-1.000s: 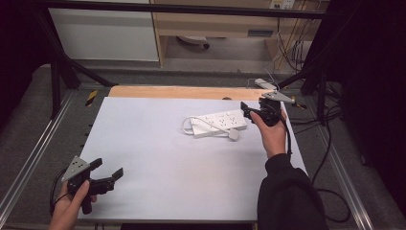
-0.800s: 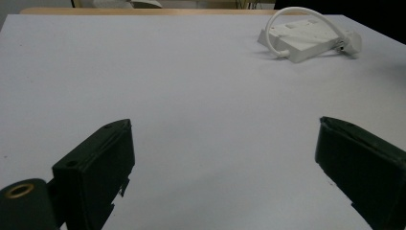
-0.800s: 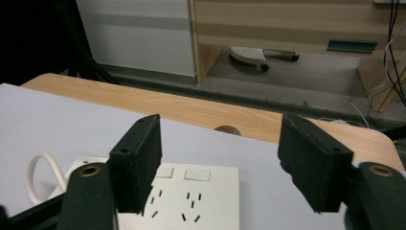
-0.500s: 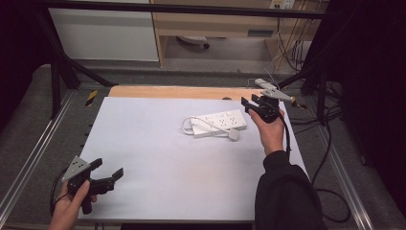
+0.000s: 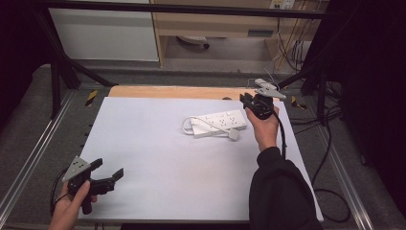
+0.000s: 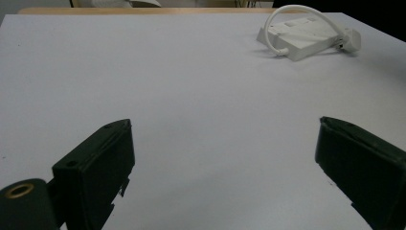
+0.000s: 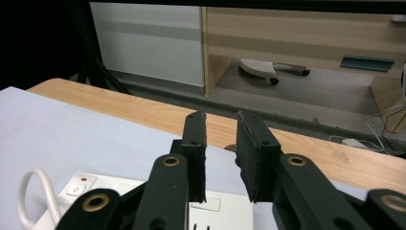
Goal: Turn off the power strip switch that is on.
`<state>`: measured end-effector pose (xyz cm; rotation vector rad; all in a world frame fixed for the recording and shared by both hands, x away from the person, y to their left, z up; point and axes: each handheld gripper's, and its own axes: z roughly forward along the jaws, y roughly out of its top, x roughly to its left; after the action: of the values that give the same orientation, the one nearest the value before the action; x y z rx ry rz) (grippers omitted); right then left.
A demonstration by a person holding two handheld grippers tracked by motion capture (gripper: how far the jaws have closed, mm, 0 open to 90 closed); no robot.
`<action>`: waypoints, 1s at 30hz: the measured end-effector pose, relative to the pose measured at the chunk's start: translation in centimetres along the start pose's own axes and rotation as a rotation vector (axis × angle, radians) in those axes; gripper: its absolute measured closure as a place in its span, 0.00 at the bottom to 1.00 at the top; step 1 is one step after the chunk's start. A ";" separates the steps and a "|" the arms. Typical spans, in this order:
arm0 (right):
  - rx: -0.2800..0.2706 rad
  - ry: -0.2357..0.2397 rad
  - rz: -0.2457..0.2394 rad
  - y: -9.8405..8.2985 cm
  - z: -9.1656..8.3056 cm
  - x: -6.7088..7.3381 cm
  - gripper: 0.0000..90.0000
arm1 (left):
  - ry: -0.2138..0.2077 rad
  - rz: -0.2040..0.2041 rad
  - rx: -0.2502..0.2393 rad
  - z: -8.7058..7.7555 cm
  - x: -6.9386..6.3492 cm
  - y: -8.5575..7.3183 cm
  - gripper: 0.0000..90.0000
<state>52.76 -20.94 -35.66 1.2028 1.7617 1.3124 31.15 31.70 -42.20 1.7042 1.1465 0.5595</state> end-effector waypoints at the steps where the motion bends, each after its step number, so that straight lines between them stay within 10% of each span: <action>1: 0.002 -0.001 0.000 0.0 0.1 0.0 0.84 | 0.000 0.000 0.000 0.0 0.0 0.0 0.07; 30: 0.075 -0.014 0.004 -2.2 5.2 1.1 1.00 | -0.009 0.009 -0.008 -0.1 -0.1 0.1 0.07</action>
<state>56.26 -18.13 -39.33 1.2544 1.8131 1.2471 31.05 31.66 -42.03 1.7037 1.1294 0.5611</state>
